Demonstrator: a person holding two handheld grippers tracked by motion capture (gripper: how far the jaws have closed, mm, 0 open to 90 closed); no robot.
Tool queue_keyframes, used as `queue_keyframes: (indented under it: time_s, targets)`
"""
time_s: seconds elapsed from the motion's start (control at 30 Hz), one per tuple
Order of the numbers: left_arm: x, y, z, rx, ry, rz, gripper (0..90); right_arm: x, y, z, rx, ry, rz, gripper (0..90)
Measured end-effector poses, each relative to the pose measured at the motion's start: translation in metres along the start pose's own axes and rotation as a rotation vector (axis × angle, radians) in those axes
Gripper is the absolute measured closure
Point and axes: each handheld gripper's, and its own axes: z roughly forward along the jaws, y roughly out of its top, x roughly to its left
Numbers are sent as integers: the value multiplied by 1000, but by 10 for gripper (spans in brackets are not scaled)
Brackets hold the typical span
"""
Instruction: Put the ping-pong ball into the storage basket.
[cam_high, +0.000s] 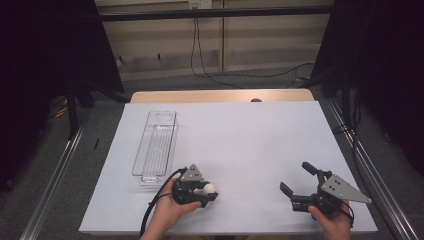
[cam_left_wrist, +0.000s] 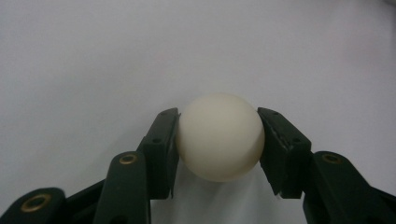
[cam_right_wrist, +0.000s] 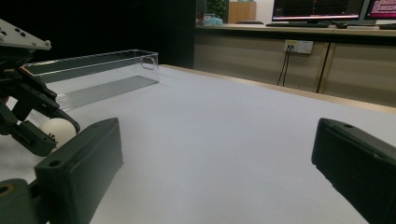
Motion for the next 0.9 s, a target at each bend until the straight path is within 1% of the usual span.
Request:
queue_keyframes:
  time_s: [0.07, 0.1, 0.13, 0.17, 0.23, 0.27, 0.3, 0.33, 0.37, 0.4, 0.43, 0.47, 0.5, 0.57, 0.6, 0.63, 0.67, 0.7, 0.73, 0.87, 0.9]
  targets:
    - [1, 0, -1, -5, -4, -3, 511, 0, 0, 0, 1, 1, -1, 15]
    - [1, 1, -2, 1, 3, -6, 511, 0, 0, 0, 1, 1, -1, 15]
    - [1, 1, -3, 3, 0, -9, 511, 0, 0, 0, 0, 1, -2, 15]
    - [2, 1, -2, -9, -10, -8, 511, 0, 0, 0, -1, 5, 0, 15]
    - [2, 2, -4, 0, 0, -13, 511, 0, 0, 0, 0, 3, -1, 15]
    - [2, 2, -4, -7, 3, -13, 511, 0, 0, 0, 0, 2, -1, 15]
    - [2, 2, -4, -9, -11, -15, 511, 0, 0, 0, 0, 4, -1, 15]
    - [2, 3, -5, 0, 0, -13, 511, 0, 0, 0, 0, 3, -1, 15]
    - [2, 3, -6, -10, 2, -20, 511, 0, 0, 0, -2, 4, -1, 15]
    - [2, 4, -6, -13, -8, -23, 511, 0, 0, 0, -1, 6, 0, 15]
    - [2, 4, -8, -1, -2, -24, 511, 0, 0, 0, -2, 5, 0, 15]
    - [3, 4, -7, -16, -3, -28, 511, 0, 0, 0, 0, 5, -1, 15]
    - [3, 5, -9, -4, -8, -29, 511, 0, 0, 0, 0, 5, -1, 15]
    - [3, 6, -10, -7, -3, -31, 511, 0, 0, 0, 0, 4, 0, 15]
    - [4, 7, -11, 5, -1, -28, 511, 0, 0, 0, -2, 6, 0, 15]
    - [4, 7, -11, -13, -7, -32, 511, 0, 0, 0, -1, 6, 0, 15]
    - [5, 7, -12, -6, -15, -35, 511, 0, 0, 0, 0, 6, -1, 15]
    - [5, 8, -12, -17, -7, -35, 511, 0, 0, 0, -2, 7, -1, 15]
    - [5, 8, -14, -11, -10, -34, 511, 0, 0, 0, -2, 7, 0, 15]
    - [6, 10, -16, -24, -6, -44, 511, 0, 0, 0, -6, 3, 1, 15]
    - [7, 10, -17, -25, -13, -50, 511, 0, 0, 0, -6, 1, 0, 15]
